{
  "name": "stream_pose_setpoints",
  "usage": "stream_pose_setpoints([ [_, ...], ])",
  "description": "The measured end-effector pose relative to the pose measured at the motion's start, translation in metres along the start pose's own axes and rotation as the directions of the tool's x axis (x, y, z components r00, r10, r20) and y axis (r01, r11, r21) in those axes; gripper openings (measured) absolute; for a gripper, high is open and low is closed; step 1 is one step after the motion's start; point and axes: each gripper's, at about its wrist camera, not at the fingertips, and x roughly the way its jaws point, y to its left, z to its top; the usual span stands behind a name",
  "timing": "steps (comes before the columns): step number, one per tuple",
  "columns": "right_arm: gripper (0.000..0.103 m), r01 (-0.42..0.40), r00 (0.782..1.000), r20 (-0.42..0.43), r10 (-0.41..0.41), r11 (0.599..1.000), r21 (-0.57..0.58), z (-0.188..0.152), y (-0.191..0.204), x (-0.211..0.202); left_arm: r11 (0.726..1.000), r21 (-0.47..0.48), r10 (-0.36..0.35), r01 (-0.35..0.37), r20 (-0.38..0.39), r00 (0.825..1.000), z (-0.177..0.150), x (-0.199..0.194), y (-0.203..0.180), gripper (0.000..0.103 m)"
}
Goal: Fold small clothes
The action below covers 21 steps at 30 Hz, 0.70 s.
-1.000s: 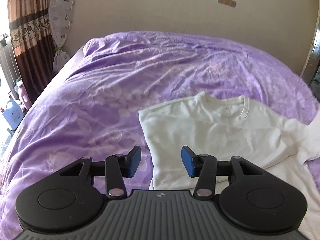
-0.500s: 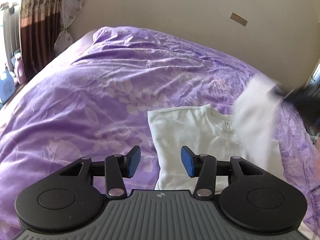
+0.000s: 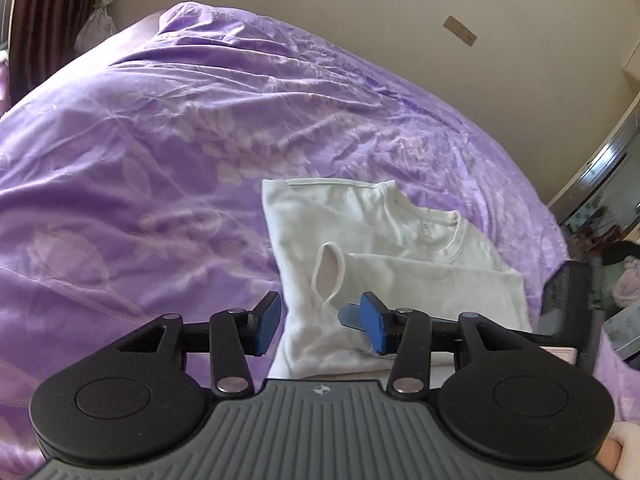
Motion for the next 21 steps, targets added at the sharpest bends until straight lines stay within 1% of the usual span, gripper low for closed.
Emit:
stream_pose_setpoints([
  [1,0.036,0.000,1.000,0.001,0.000,1.000,-0.012,0.002,0.000,-0.006,1.000,-0.003,-0.006,0.006,0.003,1.000,0.001,0.002,-0.001,0.060],
  [3,0.038,0.011,1.000,0.009,-0.011,0.999,-0.038,0.006,-0.001,-0.022,1.000,-0.011,-0.015,0.015,0.011,1.000,0.003,0.007,-0.004,0.064],
  [4,0.039,0.020,1.000,0.013,-0.020,0.999,-0.048,0.010,-0.004,-0.034,1.000,-0.013,-0.020,0.021,0.013,1.000,0.004,0.011,-0.006,0.065],
  [5,0.042,0.035,0.999,0.015,-0.034,0.998,-0.053,0.015,-0.008,-0.051,1.000,-0.008,-0.026,0.026,0.014,1.000,0.006,0.017,-0.008,0.066],
  [7,0.043,0.082,0.996,0.029,-0.080,0.994,-0.068,0.025,-0.019,-0.074,0.999,0.009,-0.035,0.035,-0.005,0.999,0.010,0.032,-0.013,0.069],
  [9,0.047,0.144,0.989,0.058,-0.140,0.986,-0.087,0.034,-0.037,-0.102,0.999,0.019,-0.038,0.038,-0.032,0.999,0.013,0.051,-0.016,0.069],
  [11,0.047,0.221,0.973,0.087,-0.214,0.971,-0.087,0.041,-0.063,-0.130,0.999,0.029,-0.020,0.021,-0.037,0.999,0.014,0.069,-0.019,0.069],
  [14,0.047,0.312,0.945,0.117,-0.305,0.948,-0.055,0.046,-0.108,-0.166,0.999,0.036,0.004,-0.002,-0.050,0.999,0.015,0.094,-0.020,0.069],
  [17,0.047,0.425,0.895,0.156,-0.417,0.905,-0.021,0.050,-0.157,-0.200,0.999,0.039,0.030,-0.027,-0.066,0.997,0.016,0.114,-0.018,0.067],
  [18,0.047,0.457,0.877,0.169,-0.450,0.889,-0.007,0.049,-0.175,-0.212,0.998,0.046,0.035,-0.032,-0.071,0.997,0.016,0.119,-0.018,0.057],
  [19,0.047,0.486,0.861,0.174,-0.479,0.874,0.003,0.047,-0.191,-0.222,0.998,0.052,0.042,-0.038,-0.075,0.996,0.016,0.122,-0.018,0.042],
  [20,0.047,0.504,0.850,0.172,-0.499,0.863,0.011,0.044,-0.205,-0.233,0.997,0.059,0.053,-0.048,-0.073,0.996,0.016,0.124,-0.018,0.036],
  [21,0.047,0.513,0.845,0.165,-0.508,0.858,0.016,0.041,-0.217,-0.240,0.996,0.072,0.057,-0.052,-0.066,0.996,0.016,0.123,-0.020,0.027],
])
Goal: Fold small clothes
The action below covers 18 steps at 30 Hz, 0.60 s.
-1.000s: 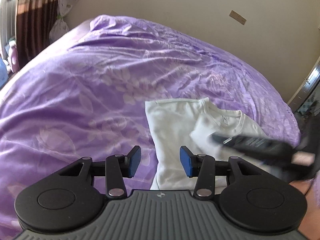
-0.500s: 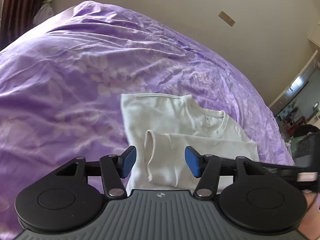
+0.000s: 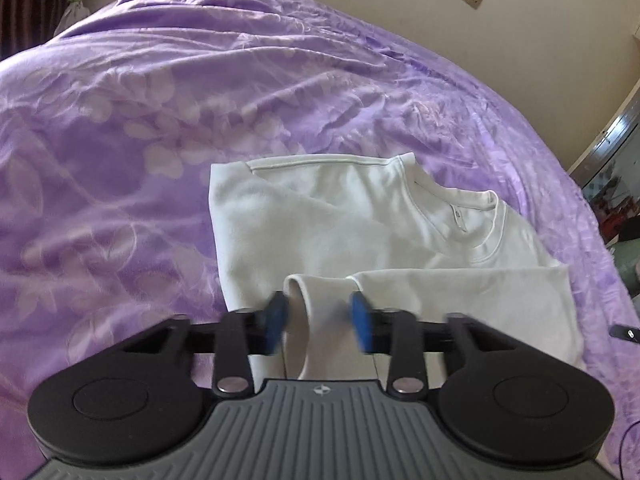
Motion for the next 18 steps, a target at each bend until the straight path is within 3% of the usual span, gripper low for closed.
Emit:
stream_pose_setpoints([
  [1,0.047,0.000,1.000,-0.011,0.000,1.000,0.004,-0.005,-0.014,-0.001,1.000,0.013,0.006,-0.006,0.014,1.000,0.000,-0.002,-0.002,0.014],
  [3,0.047,-0.014,0.999,-0.036,0.014,1.000,0.000,-0.018,-0.032,-0.002,0.999,0.045,0.005,-0.006,0.030,1.000,0.001,-0.006,-0.007,0.008],
  [6,0.047,-0.041,0.995,-0.090,0.033,0.996,-0.082,-0.043,-0.039,-0.001,0.997,0.079,0.009,-0.013,0.047,0.999,0.004,-0.015,-0.017,0.006],
  [11,0.048,-0.071,0.989,-0.145,0.037,0.968,-0.239,-0.071,-0.017,0.007,0.995,0.103,-0.003,-0.008,0.105,0.994,0.017,-0.044,-0.043,0.005],
  [14,0.048,-0.014,0.994,-0.108,-0.024,0.940,-0.341,-0.077,-0.004,0.012,0.989,0.146,-0.057,0.032,0.175,0.983,0.031,-0.078,-0.064,0.005],
  [16,0.034,0.034,0.995,-0.077,-0.067,0.928,-0.371,-0.078,0.000,0.015,0.985,0.169,-0.062,0.028,0.202,0.977,0.040,-0.092,-0.072,0.005],
  [17,0.004,0.048,0.995,-0.068,-0.078,0.929,-0.367,-0.076,0.000,0.016,0.985,0.173,-0.040,0.005,0.202,0.978,0.043,-0.094,-0.073,0.005],
  [18,0.002,0.055,0.994,-0.073,-0.086,0.935,-0.349,-0.074,-0.002,0.016,0.985,0.170,-0.006,-0.027,0.188,0.982,0.045,-0.090,-0.071,0.005],
])
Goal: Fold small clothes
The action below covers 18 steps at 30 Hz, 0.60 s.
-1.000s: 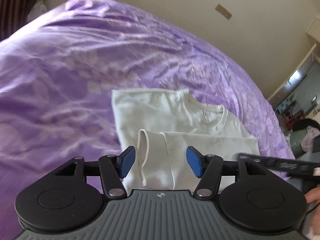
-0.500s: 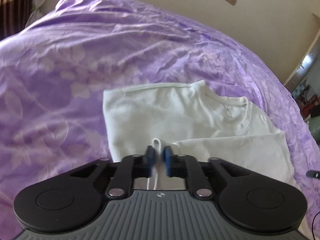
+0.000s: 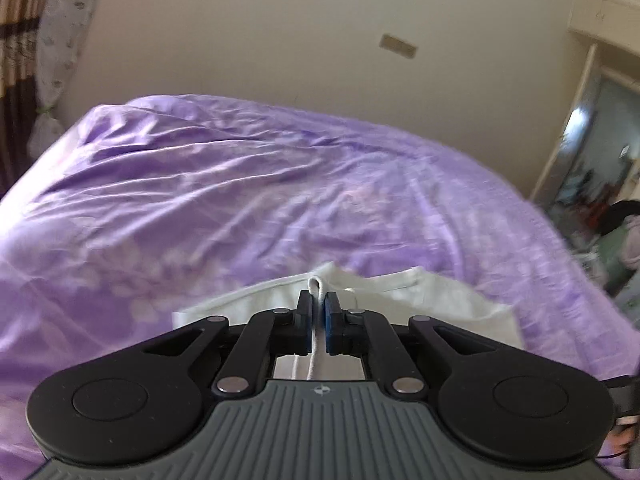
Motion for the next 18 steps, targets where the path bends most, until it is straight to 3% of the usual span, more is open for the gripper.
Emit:
stream_pose_setpoints([
  [3,0.000,0.005,1.000,0.004,-0.005,0.998,0.063,-0.002,-0.011,-0.006,0.998,-0.003,0.069,-0.070,-0.104,0.992,-0.018,0.027,0.017,0.005],
  [8,0.000,-0.007,1.000,-0.014,0.008,0.998,0.067,-0.010,-0.011,-0.002,0.989,-0.063,0.117,-0.136,-0.235,0.965,-0.066,0.078,0.044,0.005],
  [15,0.008,-0.041,0.996,-0.070,0.052,0.987,0.154,-0.007,-0.021,0.002,0.987,-0.041,0.141,-0.156,-0.249,0.958,-0.073,0.071,0.050,0.029],
  [18,0.009,-0.070,0.996,-0.032,0.079,0.974,0.213,-0.002,-0.027,-0.011,0.984,-0.038,0.161,-0.174,-0.225,0.961,-0.071,0.056,0.047,0.039],
])
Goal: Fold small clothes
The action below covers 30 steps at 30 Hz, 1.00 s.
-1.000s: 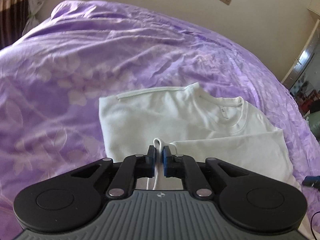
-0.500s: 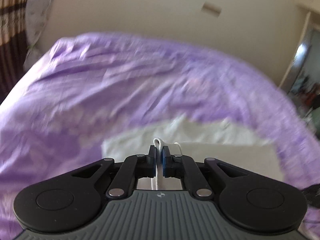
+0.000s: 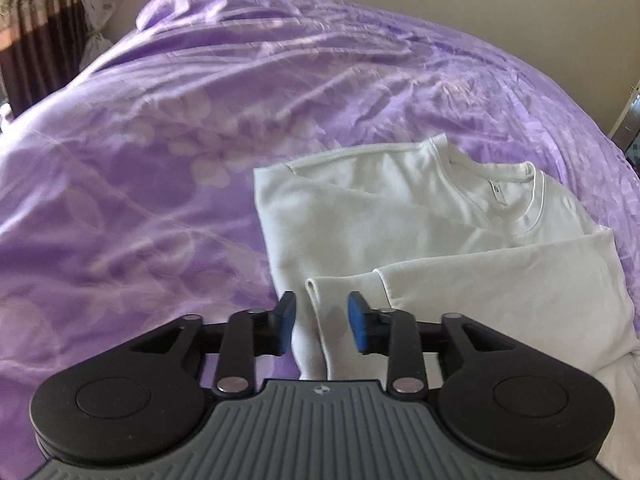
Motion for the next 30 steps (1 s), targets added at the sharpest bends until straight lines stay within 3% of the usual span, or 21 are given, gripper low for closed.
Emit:
stream_pose_setpoints([
  [3,0.012,-0.033,0.998,0.049,0.032,0.999,0.018,0.015,0.005,-0.005,0.999,0.028,-0.023,0.022,0.023,0.999,-0.007,-0.013,-0.005,0.038],
  [5,0.012,-0.049,0.996,0.082,0.047,0.999,0.023,0.029,0.011,-0.002,0.998,0.050,-0.047,0.046,0.022,0.999,-0.013,-0.017,-0.009,0.030],
  [8,0.012,-0.078,0.991,0.119,0.070,0.995,0.066,0.052,0.016,0.010,0.996,0.084,-0.034,0.035,-0.010,0.999,-0.018,-0.012,-0.014,0.029],
  [10,0.012,-0.102,0.988,0.123,0.090,0.990,0.099,0.066,0.018,0.021,0.995,0.094,-0.030,0.033,-0.031,0.999,-0.020,-0.005,-0.014,0.022],
  [12,0.011,-0.095,0.993,0.084,0.085,0.988,0.123,0.074,0.019,0.037,0.994,0.107,-0.008,0.014,-0.056,0.998,-0.025,0.004,-0.012,0.016],
  [15,0.008,-0.001,1.000,-0.006,0.002,0.993,0.119,0.068,0.016,0.063,0.995,0.100,-0.004,0.011,-0.075,0.997,-0.030,0.015,-0.006,0.013],
  [19,0.011,0.028,0.999,-0.026,-0.024,0.984,0.176,0.058,-0.003,0.072,0.996,0.093,-0.001,0.009,-0.086,0.996,-0.030,0.016,-0.005,0.013],
  [23,0.012,0.079,0.997,-0.029,-0.075,0.983,0.167,0.059,-0.007,0.060,0.996,0.086,-0.001,0.009,-0.097,0.995,-0.026,0.003,-0.005,0.013],
  [30,0.012,0.005,1.000,0.015,-0.007,0.994,0.111,0.048,0.000,-0.004,0.984,0.176,-0.011,0.021,-0.058,0.998,-0.023,-0.069,-0.012,0.014],
])
